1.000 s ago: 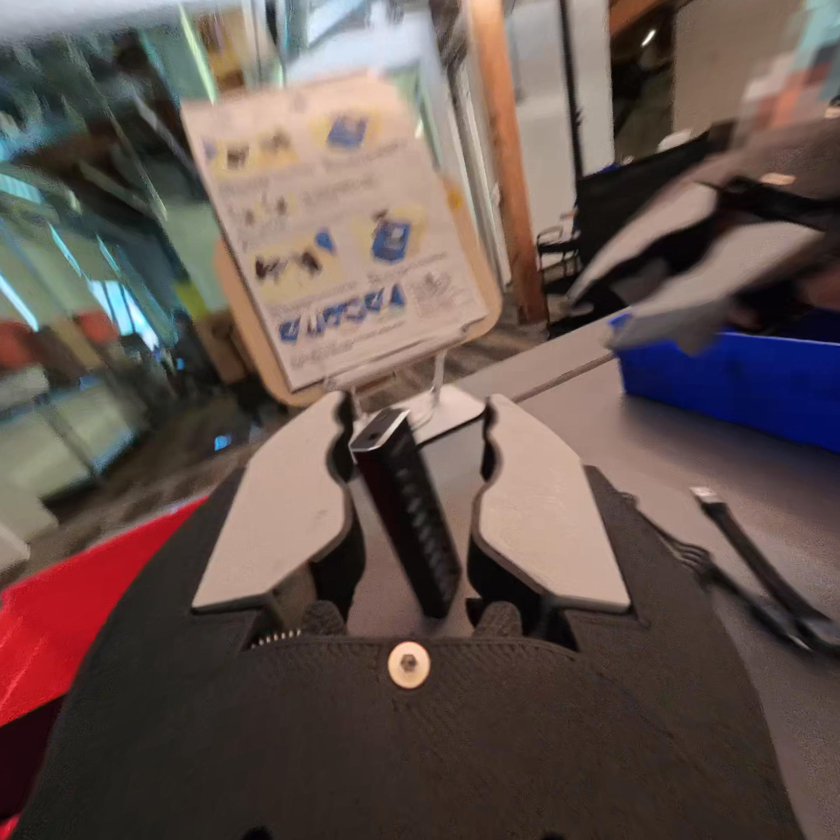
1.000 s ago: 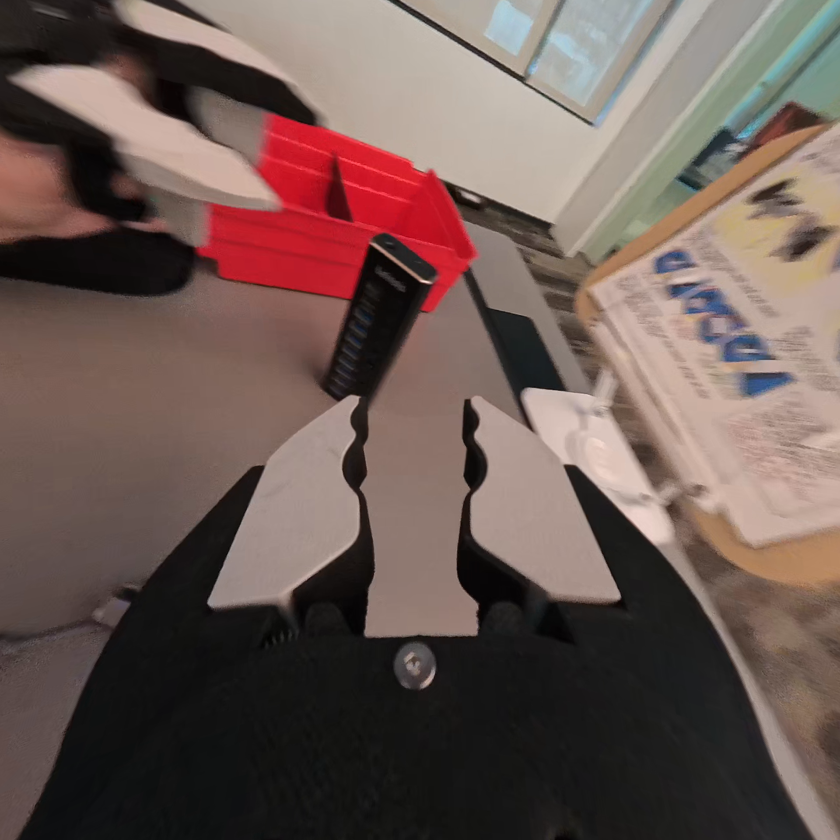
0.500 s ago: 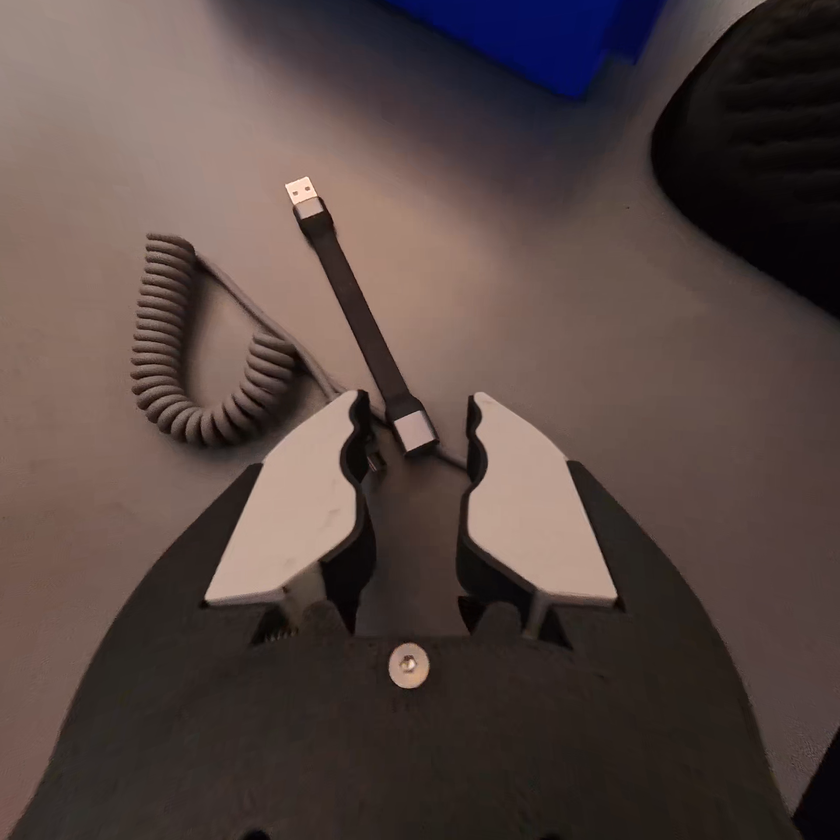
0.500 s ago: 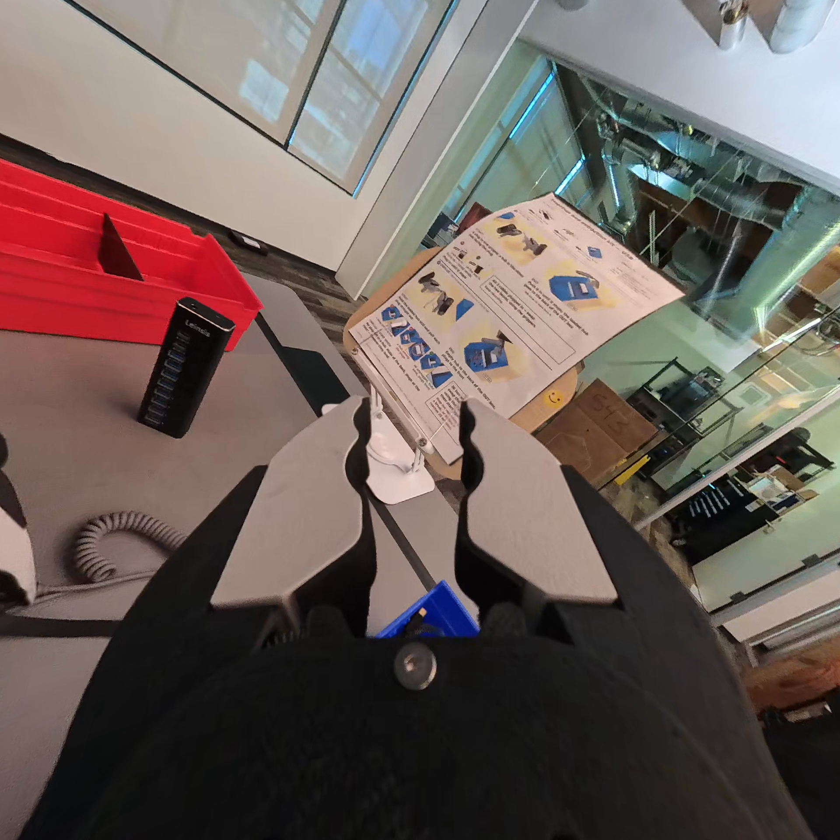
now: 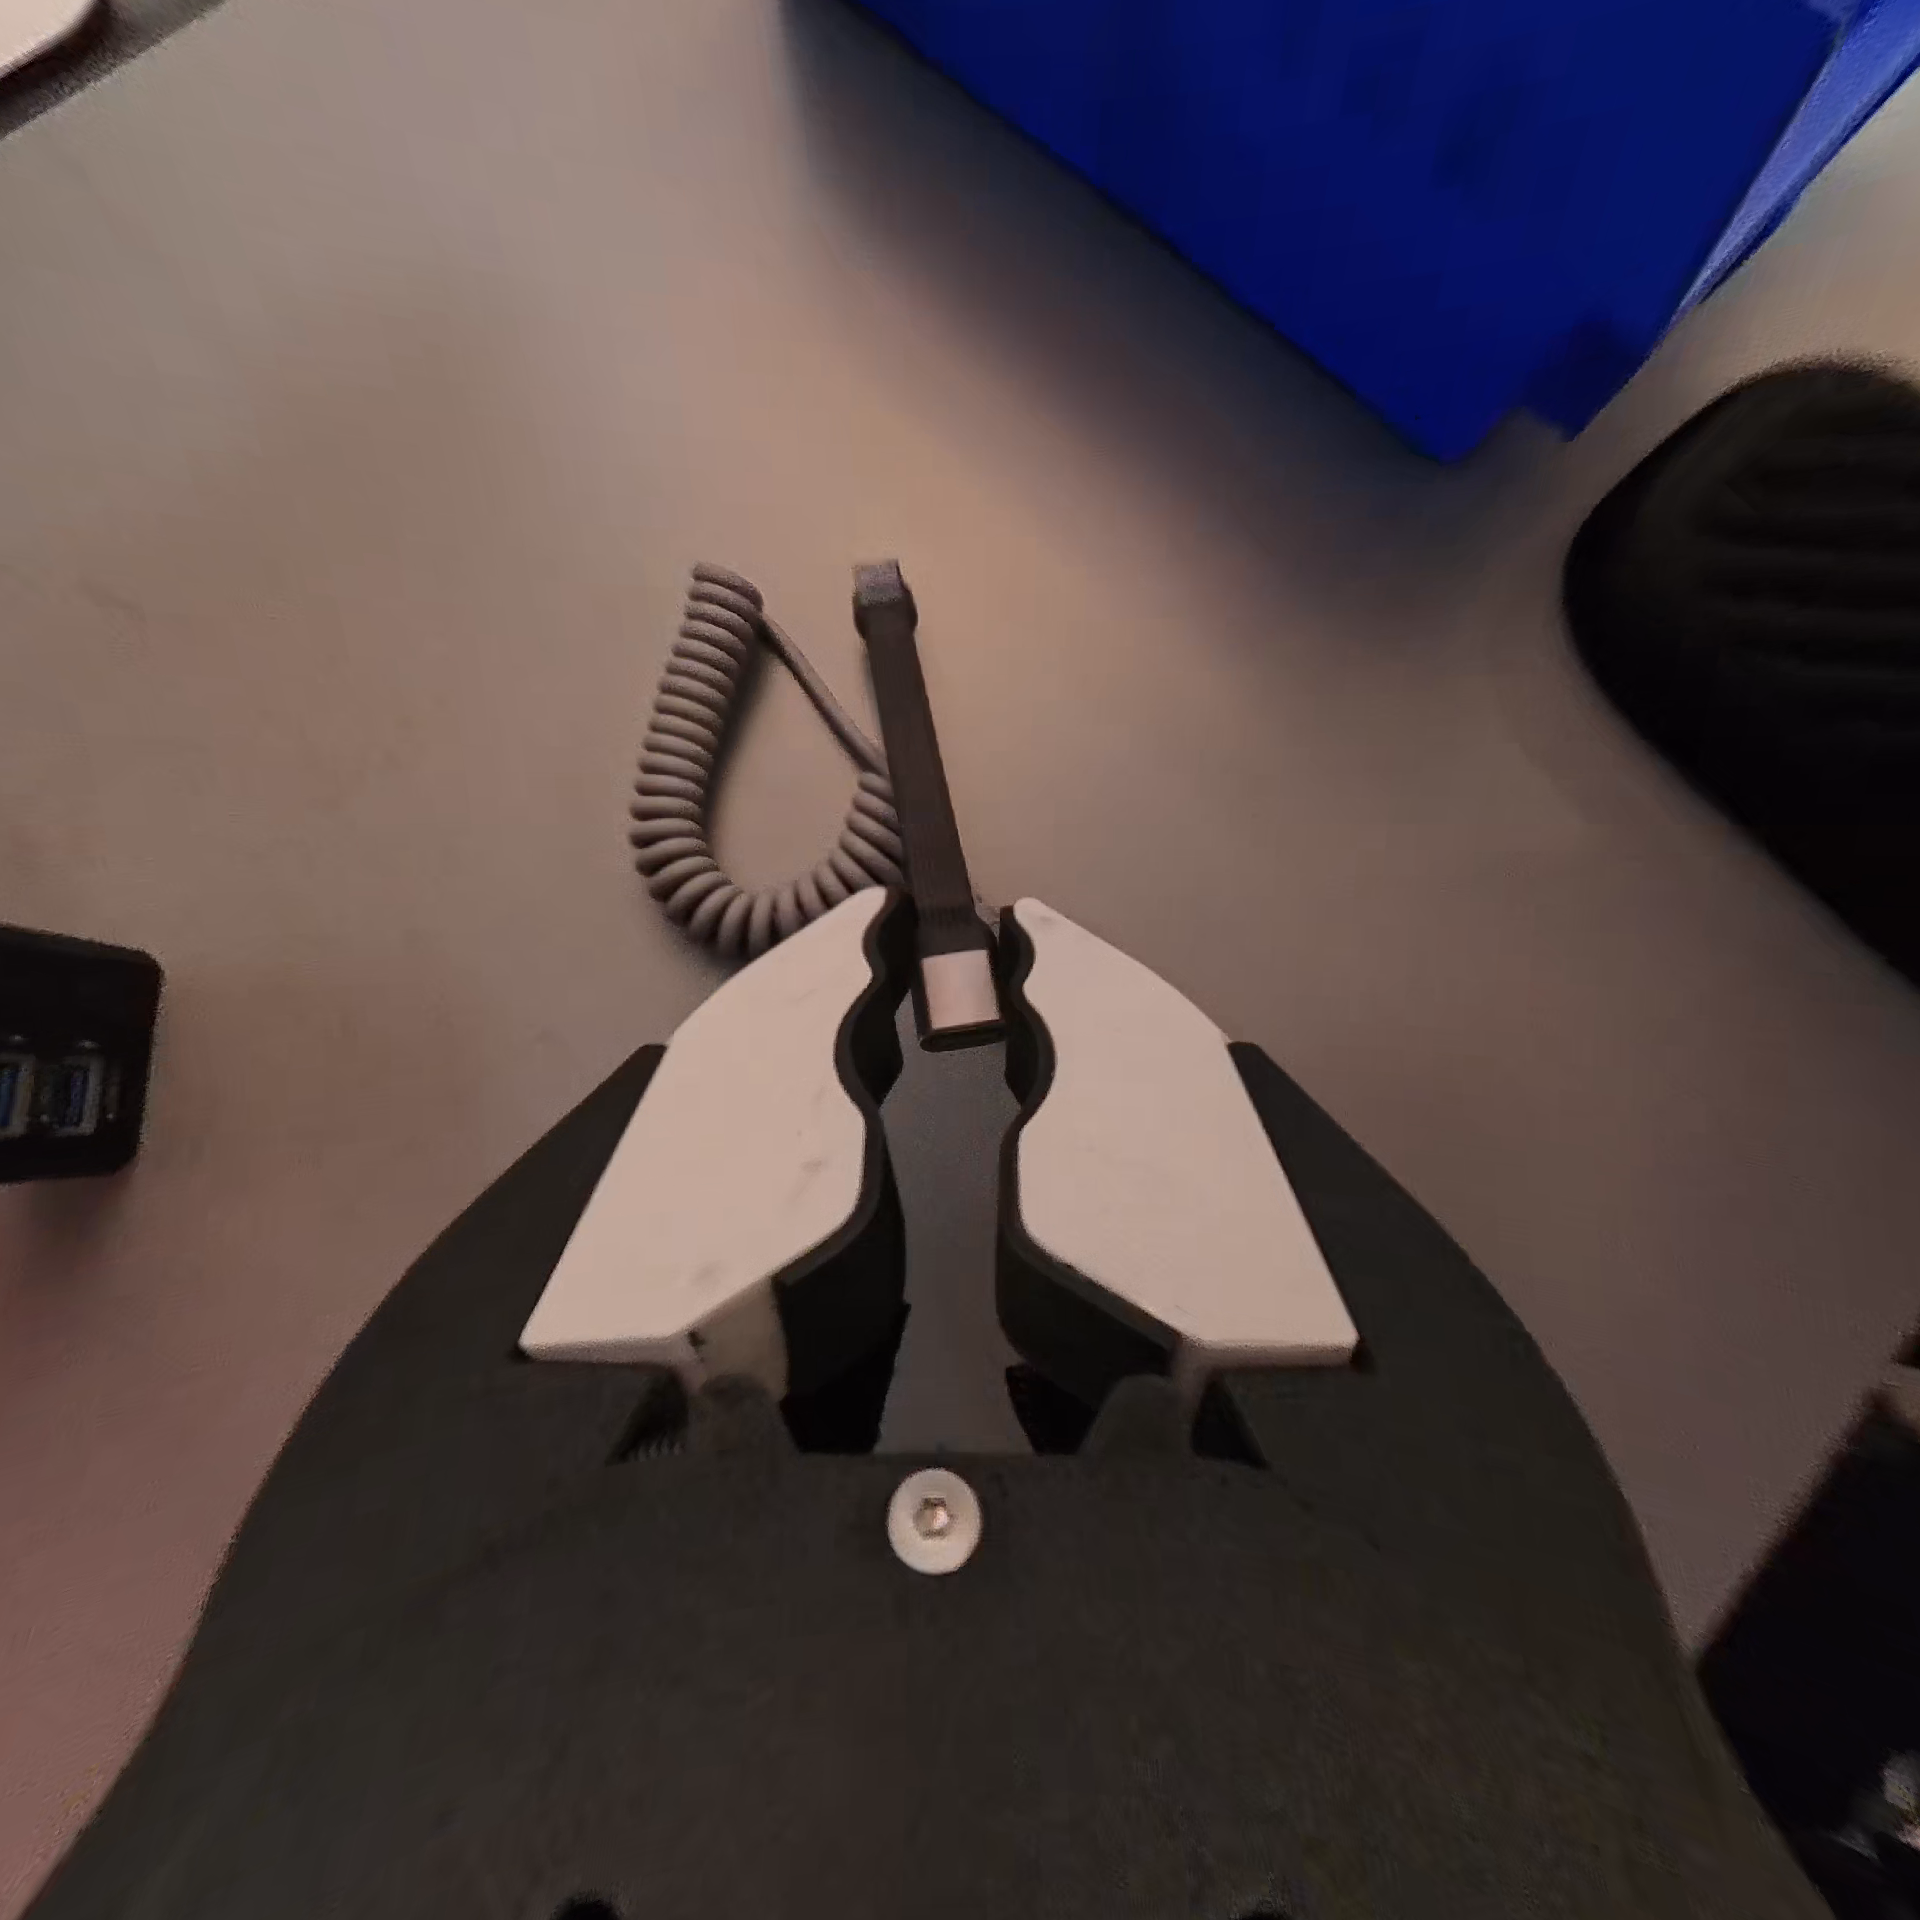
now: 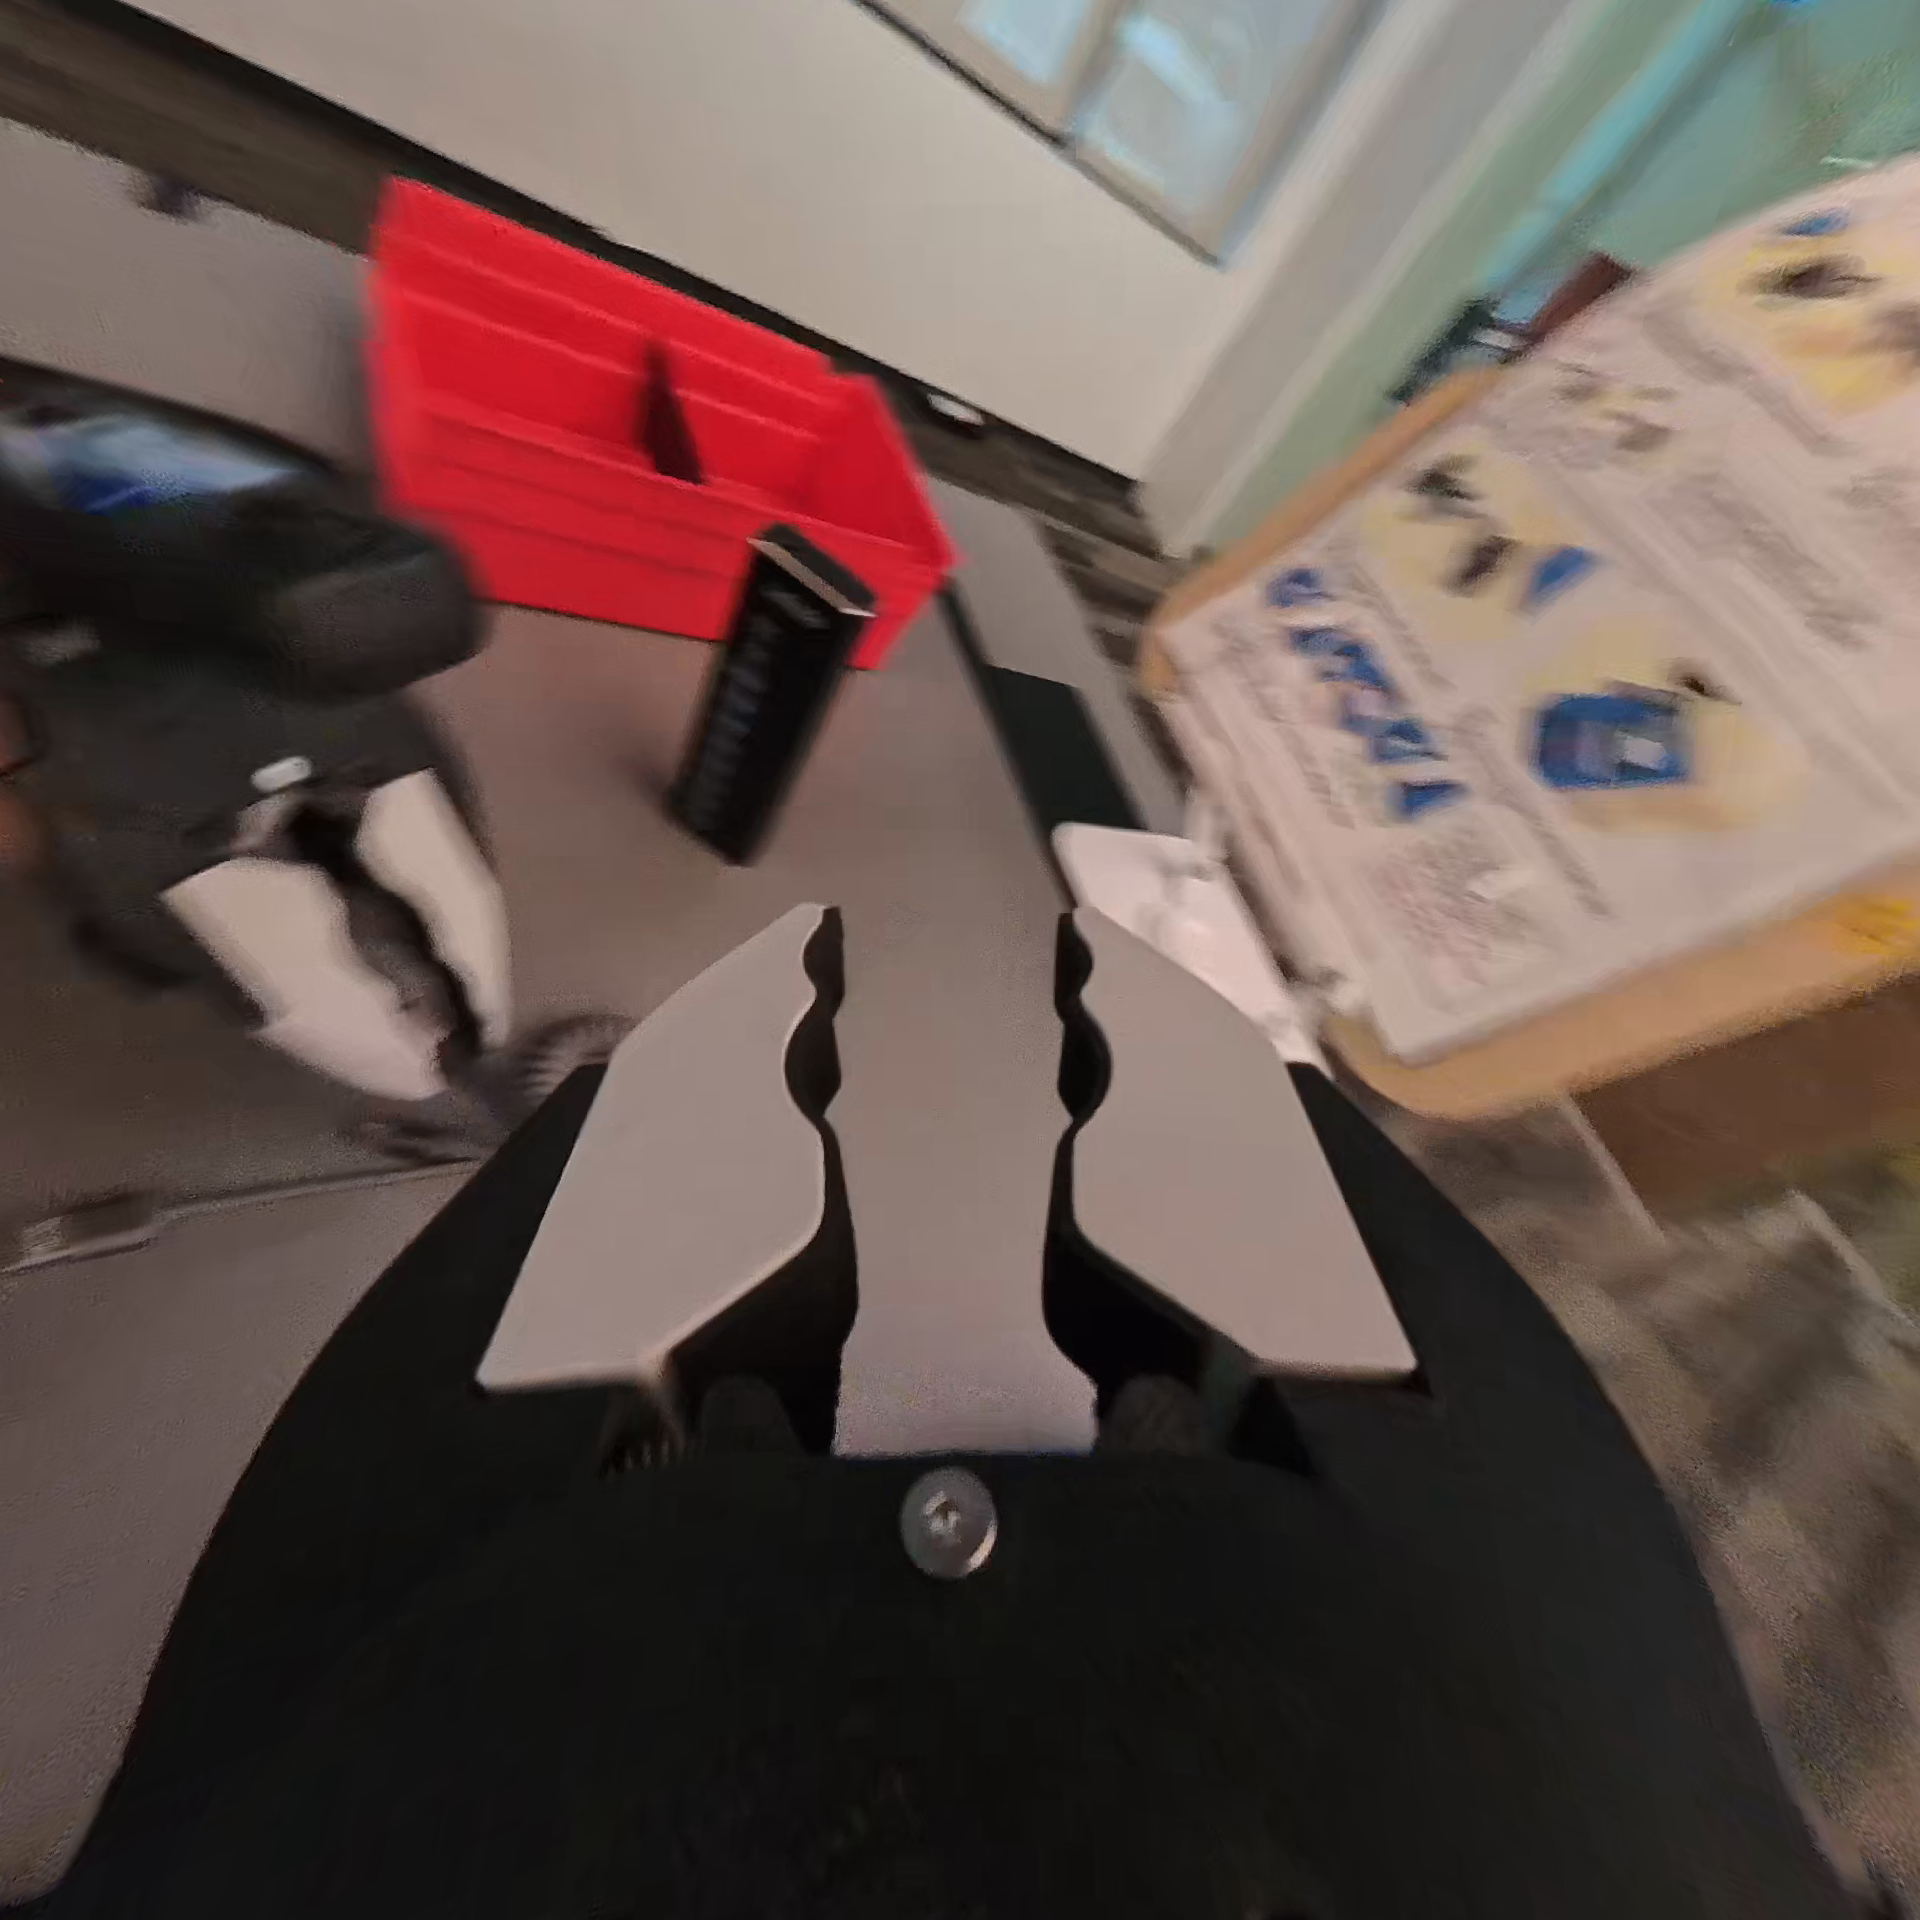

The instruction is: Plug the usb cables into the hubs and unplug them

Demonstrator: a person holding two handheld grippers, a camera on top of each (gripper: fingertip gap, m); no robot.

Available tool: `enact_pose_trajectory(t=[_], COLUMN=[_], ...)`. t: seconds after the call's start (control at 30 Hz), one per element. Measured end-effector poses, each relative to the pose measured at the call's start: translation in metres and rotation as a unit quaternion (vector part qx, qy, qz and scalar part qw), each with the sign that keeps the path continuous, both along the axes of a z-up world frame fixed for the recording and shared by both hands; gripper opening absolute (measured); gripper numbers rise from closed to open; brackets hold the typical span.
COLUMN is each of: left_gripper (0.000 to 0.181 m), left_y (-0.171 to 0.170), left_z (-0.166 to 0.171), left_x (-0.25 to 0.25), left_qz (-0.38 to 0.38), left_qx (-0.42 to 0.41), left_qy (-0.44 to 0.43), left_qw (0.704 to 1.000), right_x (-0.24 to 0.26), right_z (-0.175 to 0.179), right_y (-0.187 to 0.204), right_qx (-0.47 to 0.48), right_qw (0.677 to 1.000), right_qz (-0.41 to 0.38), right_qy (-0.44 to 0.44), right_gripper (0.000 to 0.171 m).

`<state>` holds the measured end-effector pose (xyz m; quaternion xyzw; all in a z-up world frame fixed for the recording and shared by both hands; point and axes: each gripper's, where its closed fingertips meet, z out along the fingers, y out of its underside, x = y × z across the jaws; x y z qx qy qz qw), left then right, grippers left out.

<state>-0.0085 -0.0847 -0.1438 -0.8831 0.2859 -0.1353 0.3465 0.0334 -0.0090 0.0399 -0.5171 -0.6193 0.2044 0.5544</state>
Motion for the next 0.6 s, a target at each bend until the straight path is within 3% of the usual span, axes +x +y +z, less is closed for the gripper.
enact_pose_trajectory(t=[0.03, 0.13, 0.17, 0.27, 0.4, 0.5, 0.6], left_gripper=[0.015, 0.014, 0.001, 0.000, 0.000, 0.002, 0.033], left_y=[-0.001, -0.003, -0.005, -0.016, -0.017, -0.020, -0.017], left_z=[0.009, 0.039, 0.050, 0.078, 0.077, 0.071, 0.032], left_x=[-0.004, -0.023, -0.028, -0.037, -0.059, -0.072, -0.106], left_qz=[0.005, 0.028, 0.033, 0.031, 0.061, 0.067, 0.127], left_qx=[-0.009, -0.014, -0.011, -0.009, 0.023, 0.039, 0.007], left_qy=[-0.029, -0.110, -0.139, -0.219, -0.178, -0.159, -0.079], left_qw=[1.000, 0.993, 0.990, 0.975, 0.982, 0.984, 0.989], right_x=[-0.010, -0.034, -0.043, -0.071, -0.091, -0.091, -0.088], right_z=[-0.010, -0.046, -0.059, -0.099, -0.152, -0.164, -0.157], right_y=[-0.014, -0.054, -0.060, -0.074, -0.083, -0.075, -0.071], right_qx=[-0.018, -0.092, -0.105, -0.112, -0.099, -0.086, -0.095], right_qw=[0.998, 0.976, 0.970, 0.956, 0.937, 0.937, 0.942], right_qz=[0.054, 0.189, 0.208, 0.232, 0.236, 0.207, 0.199], right_qy=[-0.009, -0.054, -0.074, -0.140, -0.240, -0.270, -0.253], right_gripper=[0.040, 0.046, 0.048, 0.058, 0.055, 0.055, 0.055])
